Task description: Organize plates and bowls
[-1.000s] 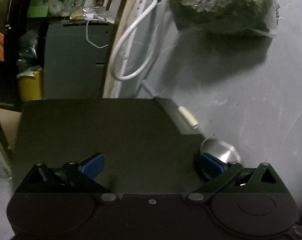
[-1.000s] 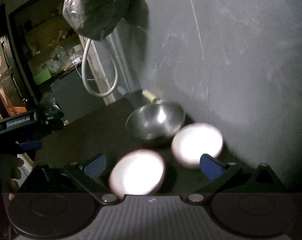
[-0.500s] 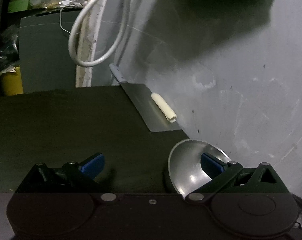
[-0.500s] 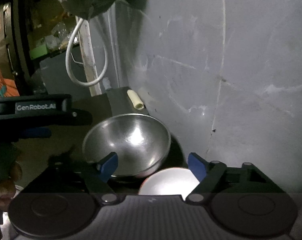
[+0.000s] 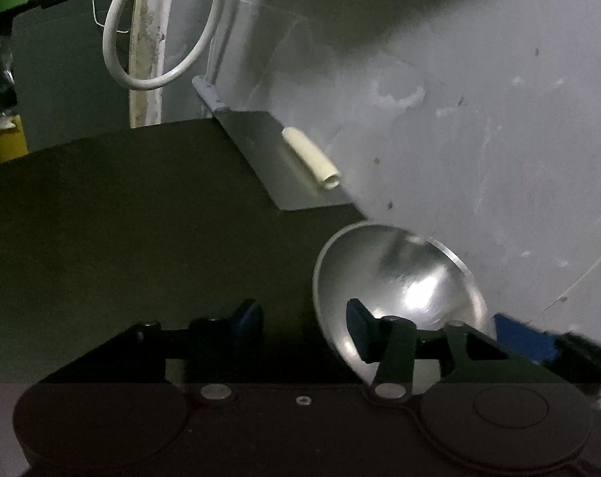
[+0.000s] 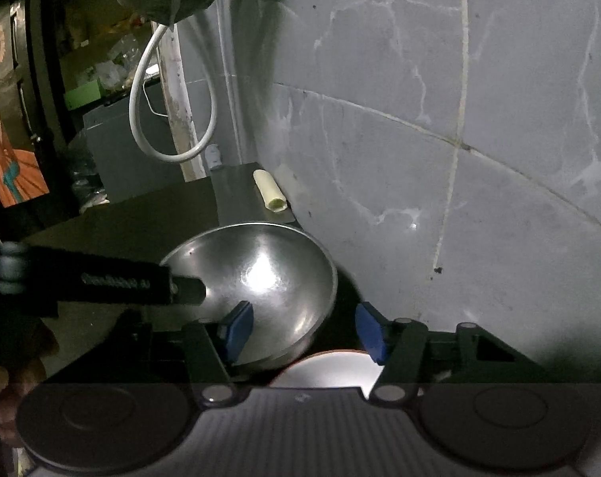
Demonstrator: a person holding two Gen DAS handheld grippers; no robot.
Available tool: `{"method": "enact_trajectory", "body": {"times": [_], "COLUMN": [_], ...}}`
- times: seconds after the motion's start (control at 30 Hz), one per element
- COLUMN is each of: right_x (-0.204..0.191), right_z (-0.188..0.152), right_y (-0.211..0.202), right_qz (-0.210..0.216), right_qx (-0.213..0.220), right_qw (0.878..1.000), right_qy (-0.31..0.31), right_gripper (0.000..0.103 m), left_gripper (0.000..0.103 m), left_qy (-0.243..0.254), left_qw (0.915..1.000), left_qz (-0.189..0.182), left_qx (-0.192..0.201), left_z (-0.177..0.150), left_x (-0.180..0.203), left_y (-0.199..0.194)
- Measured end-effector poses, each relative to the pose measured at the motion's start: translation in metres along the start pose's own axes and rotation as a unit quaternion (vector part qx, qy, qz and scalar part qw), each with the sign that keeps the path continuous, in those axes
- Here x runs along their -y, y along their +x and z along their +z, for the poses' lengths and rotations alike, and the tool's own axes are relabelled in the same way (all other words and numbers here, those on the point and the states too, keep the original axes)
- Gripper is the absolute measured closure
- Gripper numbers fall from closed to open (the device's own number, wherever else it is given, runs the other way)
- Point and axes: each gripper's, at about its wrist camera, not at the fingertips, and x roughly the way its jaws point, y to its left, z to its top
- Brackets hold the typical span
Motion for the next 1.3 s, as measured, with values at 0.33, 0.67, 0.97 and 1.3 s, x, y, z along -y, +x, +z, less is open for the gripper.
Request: {"method": "enact_trajectory", "body": {"times": [0.33,0.67,0.97,1.3], "right_x": [-0.003,-0.019,-0.045,-0.079], "right_z": [-0.003,-0.007,-0.038,-0.106], "right_y": [0.004,-0.059,-0.155,-0.231], "right_qz": [-0.001,0.001,0.045,0.074], "right_qx": [-0.005,0.055,0.035,-0.041], "right_qw": [1.0,0.998,0.998,0.996], "right_qy": [0.002,0.016,0.032,0.018], "right_gripper": [0.073,0.074,0.074,0.074], "left_gripper": [0.083,0.083,0.081,0.079], "left_qy": [0.013,0.046,0.037,-0.001], "left_qw": [0.9998,0.9956,0.9962,0.9999], "left_qz": [-0.013,-0.032,-0.031,-0.016], "left_qx": [-0.004,0.074,0.073,0.006], "left_z": [-0.004,-0.012,-0.066,-0.168], "left_x": [0.006,0.013,0.01,-0.013], "left_y": [-0.001,-0.083,-0.19,-0.264]}}
